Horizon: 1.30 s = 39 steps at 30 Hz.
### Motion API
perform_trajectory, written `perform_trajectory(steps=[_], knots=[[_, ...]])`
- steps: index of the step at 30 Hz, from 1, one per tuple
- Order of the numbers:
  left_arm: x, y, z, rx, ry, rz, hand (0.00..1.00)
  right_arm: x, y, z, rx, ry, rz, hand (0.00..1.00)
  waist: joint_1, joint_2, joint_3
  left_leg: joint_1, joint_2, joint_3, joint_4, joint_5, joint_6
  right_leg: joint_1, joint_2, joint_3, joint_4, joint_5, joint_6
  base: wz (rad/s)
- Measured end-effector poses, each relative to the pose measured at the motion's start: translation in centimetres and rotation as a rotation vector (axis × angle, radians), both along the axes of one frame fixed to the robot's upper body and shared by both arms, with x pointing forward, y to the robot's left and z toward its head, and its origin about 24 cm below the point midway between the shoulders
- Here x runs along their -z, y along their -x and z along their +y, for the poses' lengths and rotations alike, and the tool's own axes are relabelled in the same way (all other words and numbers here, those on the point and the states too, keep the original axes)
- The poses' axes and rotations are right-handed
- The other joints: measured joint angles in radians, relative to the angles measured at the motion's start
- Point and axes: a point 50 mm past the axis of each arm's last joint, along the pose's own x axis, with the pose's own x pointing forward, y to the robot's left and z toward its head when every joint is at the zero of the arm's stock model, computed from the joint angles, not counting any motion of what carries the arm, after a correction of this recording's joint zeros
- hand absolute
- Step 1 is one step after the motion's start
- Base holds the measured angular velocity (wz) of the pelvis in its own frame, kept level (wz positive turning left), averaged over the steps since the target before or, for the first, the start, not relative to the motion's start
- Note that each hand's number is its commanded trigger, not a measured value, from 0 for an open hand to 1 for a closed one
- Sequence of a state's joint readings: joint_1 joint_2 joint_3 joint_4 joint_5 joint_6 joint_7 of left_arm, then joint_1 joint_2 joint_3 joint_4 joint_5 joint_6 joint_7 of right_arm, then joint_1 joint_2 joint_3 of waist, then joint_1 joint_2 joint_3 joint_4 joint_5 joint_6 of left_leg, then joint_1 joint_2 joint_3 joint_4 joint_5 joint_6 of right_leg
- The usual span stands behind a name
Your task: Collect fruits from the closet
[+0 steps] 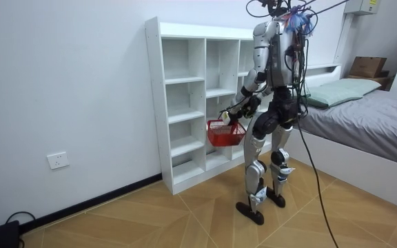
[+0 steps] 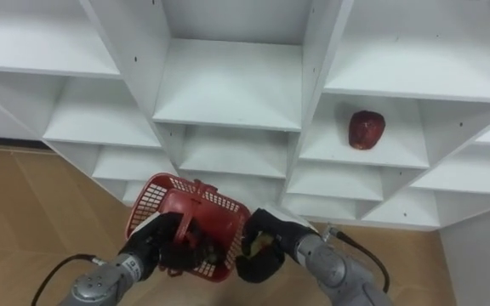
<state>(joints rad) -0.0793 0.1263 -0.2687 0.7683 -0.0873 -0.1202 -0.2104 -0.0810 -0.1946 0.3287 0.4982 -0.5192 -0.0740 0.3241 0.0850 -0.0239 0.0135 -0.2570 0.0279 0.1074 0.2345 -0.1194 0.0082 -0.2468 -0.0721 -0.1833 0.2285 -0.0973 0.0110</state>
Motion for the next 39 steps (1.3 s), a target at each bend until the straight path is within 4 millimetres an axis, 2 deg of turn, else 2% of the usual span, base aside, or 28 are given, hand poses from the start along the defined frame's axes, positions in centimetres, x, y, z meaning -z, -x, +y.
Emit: perform_trajectory(steps=[8,13,18,39], knots=[[0.0,0.2,-0.5,0.031,0.064,0.016,1.0,-0.3,-0.5,0.1,0.013,0.001,-0.033,1.0,-0.004,-0.004,0.0028,-0.011,0.0,0.002,0.001,0.0,0.0,-0.014,-0.002,0.001,0.009,-0.001,-0.001,0.0],[0.0,0.4,-0.9,0.075,0.094,0.03,1.0,-0.8,-1.1,0.1,0.033,0.005,-0.078,1.0,-0.006,-0.013,0.0104,-0.012,-0.001,0.003,0.001,0.0,0.001,-0.016,-0.002,0.003,0.009,-0.001,-0.001,0.0],[0.0,0.4,-0.6,0.092,0.092,0.036,1.0,-0.9,-1.4,-0.1,0.06,0.009,-0.109,1.0,-0.009,-0.015,0.0138,-0.013,0.0,0.003,0.002,0.0,0.001,-0.016,-0.001,0.002,0.008,-0.001,-0.001,0.0],[0.1,0.5,-0.1,0.115,0.074,0.046,1.0,-1.0,-2.0,-0.2,0.129,-0.014,-0.145,1.0,-0.026,-0.015,0.0151,-0.012,-0.001,0.004,0.0,0.0,0.0,-0.017,-0.001,0.003,0.008,-0.002,0.0,0.0]])
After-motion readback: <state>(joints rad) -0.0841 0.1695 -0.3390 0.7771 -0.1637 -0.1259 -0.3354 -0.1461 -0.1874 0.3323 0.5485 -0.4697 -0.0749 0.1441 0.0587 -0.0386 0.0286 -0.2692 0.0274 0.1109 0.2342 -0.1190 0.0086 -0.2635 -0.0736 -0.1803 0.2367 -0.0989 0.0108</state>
